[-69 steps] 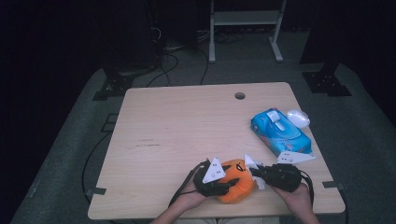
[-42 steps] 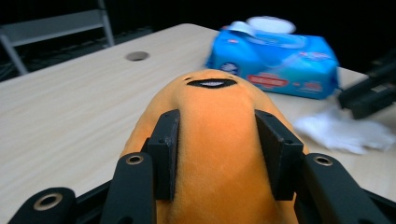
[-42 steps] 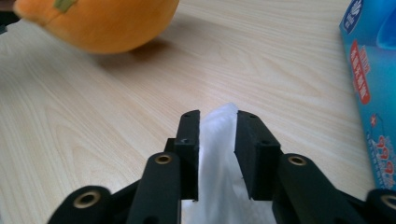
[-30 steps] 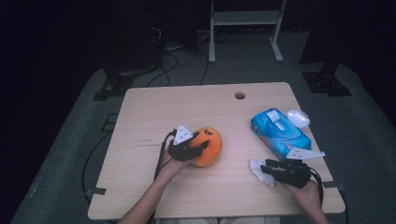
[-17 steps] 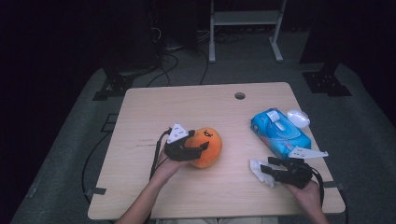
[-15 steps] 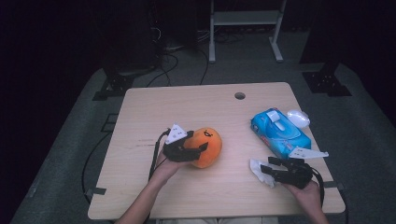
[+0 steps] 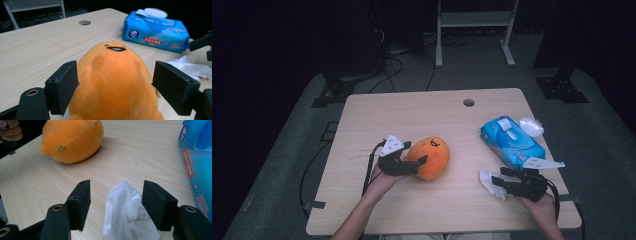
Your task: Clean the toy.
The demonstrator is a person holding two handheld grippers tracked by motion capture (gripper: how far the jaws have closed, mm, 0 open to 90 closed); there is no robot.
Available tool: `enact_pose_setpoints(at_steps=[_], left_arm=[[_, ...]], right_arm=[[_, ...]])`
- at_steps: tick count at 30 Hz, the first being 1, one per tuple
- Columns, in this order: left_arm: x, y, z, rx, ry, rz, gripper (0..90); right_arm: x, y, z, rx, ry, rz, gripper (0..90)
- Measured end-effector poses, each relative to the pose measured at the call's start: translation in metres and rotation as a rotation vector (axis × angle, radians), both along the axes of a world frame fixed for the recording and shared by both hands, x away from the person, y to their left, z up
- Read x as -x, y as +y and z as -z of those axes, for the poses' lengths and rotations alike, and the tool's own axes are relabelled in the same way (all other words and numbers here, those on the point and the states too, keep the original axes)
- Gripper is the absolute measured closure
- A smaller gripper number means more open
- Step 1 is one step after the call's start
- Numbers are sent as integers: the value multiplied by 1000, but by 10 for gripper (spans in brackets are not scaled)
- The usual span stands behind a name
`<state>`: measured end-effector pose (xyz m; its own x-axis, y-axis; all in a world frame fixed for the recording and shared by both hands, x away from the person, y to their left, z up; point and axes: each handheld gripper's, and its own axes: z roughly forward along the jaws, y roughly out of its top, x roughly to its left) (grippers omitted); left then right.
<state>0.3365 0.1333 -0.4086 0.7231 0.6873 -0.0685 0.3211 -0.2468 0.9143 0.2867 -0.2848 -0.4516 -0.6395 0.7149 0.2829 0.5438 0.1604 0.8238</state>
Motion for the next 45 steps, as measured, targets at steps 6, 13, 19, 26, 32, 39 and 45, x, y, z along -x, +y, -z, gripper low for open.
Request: enact_pose_setpoints(at_steps=[6, 13, 19, 26, 32, 39, 45], left_arm=[[3, 11, 1, 5, 9, -13, 194], [6, 21, 5, 15, 27, -29, 183], [9, 29, 9, 12, 35, -40, 177], [11, 37, 16, 27, 50, -58, 177], [14, 42, 25, 21, 63, -69, 174], [17, 50, 30, 19, 76, -89, 173], [20, 55, 35, 22, 81, -105, 164]], right_arm=[[0, 0, -1, -6, -2, -2, 384], [1, -1, -2, -13, 1, 4, 374], [3, 0, -3, -9, -6, -1, 370], [2, 0, -3, -12, -4, 1, 360], [3, 0, -3, -14, -4, 0, 356], [2, 0, -3, -11, -4, -3, 352], [2, 1, -3, -13, -5, -7, 349]])
